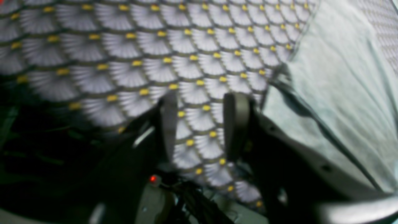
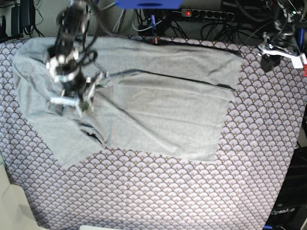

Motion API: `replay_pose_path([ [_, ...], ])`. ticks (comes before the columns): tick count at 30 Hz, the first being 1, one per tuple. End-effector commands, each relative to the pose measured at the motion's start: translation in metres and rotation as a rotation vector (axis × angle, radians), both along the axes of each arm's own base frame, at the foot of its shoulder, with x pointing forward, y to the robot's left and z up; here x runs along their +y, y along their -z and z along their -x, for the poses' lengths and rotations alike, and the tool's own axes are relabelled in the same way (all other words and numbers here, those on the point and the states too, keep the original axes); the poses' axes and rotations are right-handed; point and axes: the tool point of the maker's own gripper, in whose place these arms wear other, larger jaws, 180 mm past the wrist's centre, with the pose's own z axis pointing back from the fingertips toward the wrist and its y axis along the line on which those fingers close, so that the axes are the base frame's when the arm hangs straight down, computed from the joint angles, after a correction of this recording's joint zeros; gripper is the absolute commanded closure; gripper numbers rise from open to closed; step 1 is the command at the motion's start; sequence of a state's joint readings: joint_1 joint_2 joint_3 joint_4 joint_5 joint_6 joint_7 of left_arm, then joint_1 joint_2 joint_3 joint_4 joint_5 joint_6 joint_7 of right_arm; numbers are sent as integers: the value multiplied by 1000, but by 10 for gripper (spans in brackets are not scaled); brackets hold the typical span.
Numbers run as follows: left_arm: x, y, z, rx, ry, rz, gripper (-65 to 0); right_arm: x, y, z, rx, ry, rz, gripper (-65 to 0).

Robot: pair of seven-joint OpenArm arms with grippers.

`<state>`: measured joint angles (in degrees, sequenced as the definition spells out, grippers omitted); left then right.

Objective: Fold the T-shirt properly
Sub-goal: 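Sweep the right gripper across the shirt to smooth the crumpled sleeve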

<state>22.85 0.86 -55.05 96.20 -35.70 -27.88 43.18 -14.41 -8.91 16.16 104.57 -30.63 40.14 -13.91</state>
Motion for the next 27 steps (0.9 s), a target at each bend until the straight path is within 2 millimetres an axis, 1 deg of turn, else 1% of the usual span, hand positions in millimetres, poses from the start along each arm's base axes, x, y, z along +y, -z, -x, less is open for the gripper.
replay_pose_path([
  [1, 2, -12, -7, -49, 25, -24, -235, 10, -13, 2, -57, -21, -45, 0],
  [3, -4, -14, -9, -62, 78, -34, -235, 19, -6, 23, -37, -40, -86, 0],
  [5, -6, -15, -11, -68, 97, -39, -235, 33, 2, 42, -16, -74, -124, 0],
  [7, -6, -15, -10, -66, 98, -39, -235, 47, 7, 56, 1, -107, -155, 0],
  [11, -7, -14, -10, -61, 105, -44, -235, 78, 12, 76, 35, -178, -205, 0],
  [13, -7, -14, -10, -59, 105, -44, -235, 93, 12, 80, 44, -212, -225, 0],
  [18, -6, -13, -6, -49, 105, -45, -235, 126, 28, 93, 103, -283, -281, 0],
  [19, -3, -14, -4, -49, 96, -50, -235, 131, 30, 93, 110, -292, -288, 0],
  [21, 2, -15, -1, -48, 82, -58, -235, 135, 37, 91, 124, -299, -295, 0],
  [23, 4, -15, 0, -47, 76, -59, -235, 137, 45, 94, 148, -302, -301, 0],
  [27, 9, -17, 3, -46, 63, -68, -235, 142, 56, 89, 168, -312, -311, 0],
])
